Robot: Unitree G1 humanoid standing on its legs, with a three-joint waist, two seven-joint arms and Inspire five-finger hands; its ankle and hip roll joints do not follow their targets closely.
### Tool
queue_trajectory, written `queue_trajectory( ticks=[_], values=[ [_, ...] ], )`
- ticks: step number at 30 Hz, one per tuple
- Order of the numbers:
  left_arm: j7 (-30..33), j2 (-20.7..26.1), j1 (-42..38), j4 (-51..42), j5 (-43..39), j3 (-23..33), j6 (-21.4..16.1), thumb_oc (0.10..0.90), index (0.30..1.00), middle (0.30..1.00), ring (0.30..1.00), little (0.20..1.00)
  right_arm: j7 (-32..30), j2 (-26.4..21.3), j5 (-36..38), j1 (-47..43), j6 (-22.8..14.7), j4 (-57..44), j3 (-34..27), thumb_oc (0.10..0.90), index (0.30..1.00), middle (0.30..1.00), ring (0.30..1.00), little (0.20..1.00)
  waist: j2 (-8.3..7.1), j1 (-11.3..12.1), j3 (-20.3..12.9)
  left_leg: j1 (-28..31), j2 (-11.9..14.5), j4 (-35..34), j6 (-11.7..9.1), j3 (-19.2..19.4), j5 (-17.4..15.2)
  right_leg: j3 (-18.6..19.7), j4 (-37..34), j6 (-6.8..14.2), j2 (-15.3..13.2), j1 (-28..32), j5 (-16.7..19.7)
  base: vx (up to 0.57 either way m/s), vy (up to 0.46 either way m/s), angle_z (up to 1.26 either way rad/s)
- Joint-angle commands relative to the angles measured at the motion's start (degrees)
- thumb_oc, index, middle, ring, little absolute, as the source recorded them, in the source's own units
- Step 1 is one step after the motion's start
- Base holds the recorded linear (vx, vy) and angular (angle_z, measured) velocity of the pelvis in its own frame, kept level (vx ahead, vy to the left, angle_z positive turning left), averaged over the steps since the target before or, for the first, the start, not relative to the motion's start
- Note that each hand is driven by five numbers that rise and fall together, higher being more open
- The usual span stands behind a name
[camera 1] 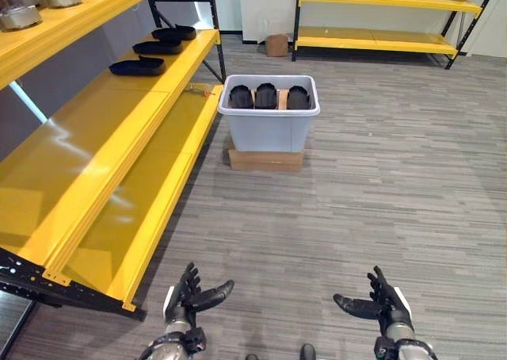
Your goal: Move parts from the plastic box to the shelf.
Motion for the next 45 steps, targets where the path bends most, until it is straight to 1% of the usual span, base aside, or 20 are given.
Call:
queue_trajectory(
  ticks=[1, 9, 11, 12, 13, 14, 18, 19, 20, 23, 24, 27, 30, 32, 33, 35, 39, 41, 42, 45],
  values=[
    [-0.1, 1.4, -3.5, -3.9, 0.7, 3.6, -5.0, 0.900, 1.000, 1.000, 1.000, 1.000, 0.2, -2.1, 0.0, -4.0, -3.8, -3.6, 0.0, 0.900, 1.000, 1.000, 1.000, 1.000, -0.06, -0.8, -1.0, 0.9, 5.4, -0.2, -4.4, 1.1, -1.7, -1.3, 0.0, 4.0, -1.4, 3.1, -6.0, 0.00, 0.000, 0.00],
    [-0.4, 1.7, -3.7, -3.9, 0.9, 3.7, -5.0, 0.900, 1.000, 1.000, 1.000, 1.000, 0.3, -2.2, -0.2, -4.4, -3.8, -3.4, -0.1, 0.900, 1.000, 1.000, 1.000, 1.000, -0.31, -0.5, -0.8, 0.9, 5.3, 0.2, -4.1, 1.5, -2.0, -1.3, 0.0, 4.2, -1.8, 3.1, -5.8, 0.00, 0.006, 0.00],
    [-0.6, 2.2, -4.3, -3.8, 1.3, 3.9, -5.1, 0.900, 1.000, 1.000, 1.000, 1.000, 0.5, -2.5, -0.4, -5.1, -3.8, -3.7, -0.5, 0.900, 1.000, 1.000, 1.000, 1.000, -0.81, -0.4, -0.3, -0.8, 4.9, 3.7, -3.7, 1.5, -3.6, -1.8, 0.7, 4.3, -2.4, 3.2, -6.0, -0.03, 0.056, -0.01],
    [-0.3, 2.4, -5.1, -3.6, 0.6, 4.0, -5.5, 0.900, 1.000, 1.000, 1.000, 1.000, 0.6, -3.2, -0.9, -6.6, -4.0, -3.6, -0.7, 0.900, 1.000, 1.000, 1.000, 1.000, -0.69, -0.1, 0.6, -3.2, 4.1, 6.7, -2.7, 1.0, -4.8, -1.8, 4.8, 4.5, -3.5, 0.9, -6.8, -0.05, 0.090, -0.01],
    [-0.3, 2.4, -5.2, -3.6, 0.6, 4.0, -5.5, 0.900, 1.000, 1.000, 1.000, 1.000, 0.6, -3.2, -0.9, -6.7, -4.0, -3.6, -0.7, 0.900, 1.000, 1.000, 1.000, 1.000, -0.69, -0.2, 0.4, -3.6, 4.1, 7.0, -2.7, 1.0, -4.9, -1.7, 5.2, 4.6, -3.6, 0.5, -7.0, -0.07, 0.217, 0.01],
    [0.3, 2.5, -5.2, -3.9, -0.1, 4.5, -5.7, 0.900, 1.000, 1.000, 1.000, 1.000, 0.7, -2.9, 0.1, -7.0, -4.2, -4.5, -1.0, 0.900, 1.000, 1.000, 1.000, 1.000, -0.11, -0.2, 0.7, -4.2, 3.2, 6.2, -1.6, 0.2, -4.9, -0.7, 9.4, 5.1, -4.2, -2.4, -7.5, -0.02, 0.131, 0.03],
    [0.4, 2.8, -5.5, -4.0, 0.1, 4.6, -5.6, 0.900, 1.000, 1.000, 1.000, 1.000, 0.7, -2.5, 0.7, -7.1, -4.3, -4.8, -1.2, 0.900, 1.000, 1.000, 1.000, 1.000, 0.28, -0.2, 0.9, -4.5, 2.2, 6.3, -0.6, -0.4, -5.4, -0.6, 13.8, 5.6, -5.1, -4.8, -8.0, 0.00, 0.127, 0.03],
    [0.3, 2.9, -5.4, -3.9, 0.1, 4.5, -5.5, 0.900, 1.000, 1.000, 1.000, 1.000, 0.9, -2.4, 0.8, -7.0, -4.2, -5.1, -1.3, 0.900, 1.000, 1.000, 1.000, 1.000, 0.44, -0.4, 1.3, -4.4, 1.8, 6.4, -0.1, -0.6, -5.5, -0.3, 16.3, 5.7, -5.5, -6.1, -7.6, -0.01, 0.259, 0.08],
    [0.0, 3.2, -6.0, -3.2, -0.1, 3.8, -5.4, 0.900, 1.000, 1.000, 1.000, 1.000, 0.8, -1.9, 0.8, -6.8, -4.4, -3.9, -1.2, 0.900, 1.000, 1.000, 1.000, 1.000, 0.90, -1.5, 3.5, -3.4, -0.1, 6.7, 1.7, -1.4, -6.2, 2.1, 26.5, 6.0, -7.2, -10.7, -1.7, -0.01, 0.260, 0.05],
    [0.0, 3.6, -6.4, -3.2, 0.0, 3.6, -5.5, 0.900, 1.000, 1.000, 1.000, 1.000, 0.6, -1.7, 1.1, -6.9, -4.5, -3.6, -1.0, 0.900, 1.000, 1.000, 1.000, 1.000, 1.28, -1.7, 3.9, -3.4, -0.1, 6.4, 1.9, -1.5, -6.1, 2.6, 28.7, 5.5, -6.7, -12.5, -1.4, 0.00, 0.142, 0.30],
    [0.2, 3.8, -6.8, -4.1, 0.7, 3.9, -5.5, 0.900, 1.000, 1.000, 1.000, 1.000, 0.5, -1.4, 1.3, -6.7, -4.8, -3.5, -0.8, 0.900, 1.000, 1.000, 1.000, 1.000, 2.20, -1.7, 4.5, -2.5, -0.2, 6.2, 2.4, -1.0, -6.7, 0.3, 31.4, 4.9, -6.8, -14.3, -2.4, 0.09, 0.115, 0.14],
    [-0.3, 3.6, -7.6, -4.4, 1.3, 3.7, -5.6, 0.900, 1.000, 1.000, 1.000, 1.000, 0.5, -1.2, 2.3, -6.6, -4.8, -3.3, -1.0, 0.900, 1.000, 1.000, 1.000, 1.000, 2.21, -3.2, 4.4, -0.6, -1.4, 4.5, 2.1, -1.8, -7.1, 0.3, 25.2, 4.1, -2.6, -17.7, -4.4, 0.15, 0.052, -0.18],
    [-0.9, 3.3, -7.2, -4.3, 1.8, 3.7, -5.7, 0.900, 1.000, 1.000, 1.000, 1.000, 0.6, -1.5, 2.6, -6.2, -4.8, -3.2, -1.0, 0.900, 1.000, 1.000, 1.000, 1.000, 1.80, -3.7, 4.5, 1.7, -2.1, 3.0, 1.6, -1.8, -8.1, -0.5, 14.7, 5.1, -3.6, -17.6, -1.4, 0.20, -0.043, 0.18],
    [-0.9, 3.2, -7.2, -4.4, 2.0, 3.5, -5.7, 0.900, 1.000, 1.000, 1.000, 1.000, 0.5, -1.6, 2.4, -6.2, -4.8, -3.3, -1.2, 0.900, 1.000, 1.000, 1.000, 1.000, 1.99, -4.1, 4.7, 2.5, -2.1, 3.0, 1.4, -2.0, -8.7, 0.1, 11.7, 5.5, -3.3, -18.7, 0.1, 0.20, -0.047, 0.06],
    [-1.2, 3.2, -7.2, -4.2, 2.1, 3.3, -5.8, 0.900, 1.000, 1.000, 1.000, 1.000, 0.5, -1.8, 2.0, -5.9, -4.6, -3.6, -1.5, 0.900, 1.000, 1.000, 1.000, 1.000, 1.81, -4.7, 5.3, 3.8, -2.2, 3.5, 0.8, -2.3, -10.0, 0.3, 8.6, 6.5, -3.9, -19.4, 1.7, 0.23, -0.063, -0.02],
    [-1.9, 2.7, -7.5, -3.6, 2.7, 2.5, -5.7, 0.900, 1.000, 1.000, 1.000, 1.000, 0.8, -1.7, 2.0, -4.5, -4.5, -3.8, -1.9, 0.900, 1.000, 1.000, 1.000, 1.000, 1.44, -5.3, 4.6, 5.5, -2.4, 3.7, 0.2, -2.6, -11.4, -0.5, 8.5, 6.3, -4.0, -18.2, 2.0, 0.31, -0.105, 0.19],
    [-2.1, 2.2, -7.9, -3.3, 3.1, 1.6, -5.8, 0.900, 1.000, 1.000, 1.000, 1.000, 0.7, -1.8, 2.3, -4.5, -4.6, -3.5, -2.1, 0.900, 1.000, 1.000, 1.000, 1.000, 1.63, -5.7, 3.7, 6.5, -2.1, 3.4, 0.1, -3.1, -11.5, -0.9, 8.7, 5.7, -3.6, -17.5, 2.6, 0.14, -0.065, 0.52],
    [-2.2, 2.2, -9.1, -3.2, 2.7, 0.5, -5.9, 0.900, 1.000, 1.000, 1.000, 1.000, 0.9, -2.4, 2.7, -4.8, -4.7, -3.7, -2.5, 0.900, 1.000, 1.000, 1.000, 1.000, 2.34, -6.5, 2.8, 7.1, -0.6, 3.4, -1.0, -3.7, -11.7, -1.7, 10.9, 4.9, -3.1, -17.6, 1.1, 0.30, -0.187, 0.14],
    [-2.1, 2.1, -10.0, -3.0, 2.5, -0.2, -6.0, 0.900, 1.000, 1.000, 1.000, 1.000, 0.6, -3.1, 2.8, -5.1, -4.9, -4.2, -3.0, 0.900, 1.000, 1.000, 1.000, 1.000, 2.85, -6.9, 2.1, 7.6, 0.7, 4.2, -1.8, -3.7, -12.0, -3.0, 13.0, 4.0, -2.8, -17.9, -0.9, 0.30, -0.201, 0.15],
    [-1.4, 1.5, -11.1, -2.6, 1.9, -1.0, -6.0, 0.900, 1.000, 1.000, 1.000, 1.000, -0.1, -3.9, 3.3, -5.8, -5.3, -4.6, -3.5, 0.900, 1.000, 1.000, 1.000, 1.000, 2.91, -7.4, 1.8, 6.5, 2.3, 8.6, -3.7, -3.0, -11.3, -4.1, 13.8, 2.7, -2.0, -17.2, -3.2, 0.25, -0.199, 0.53]
  ],
)
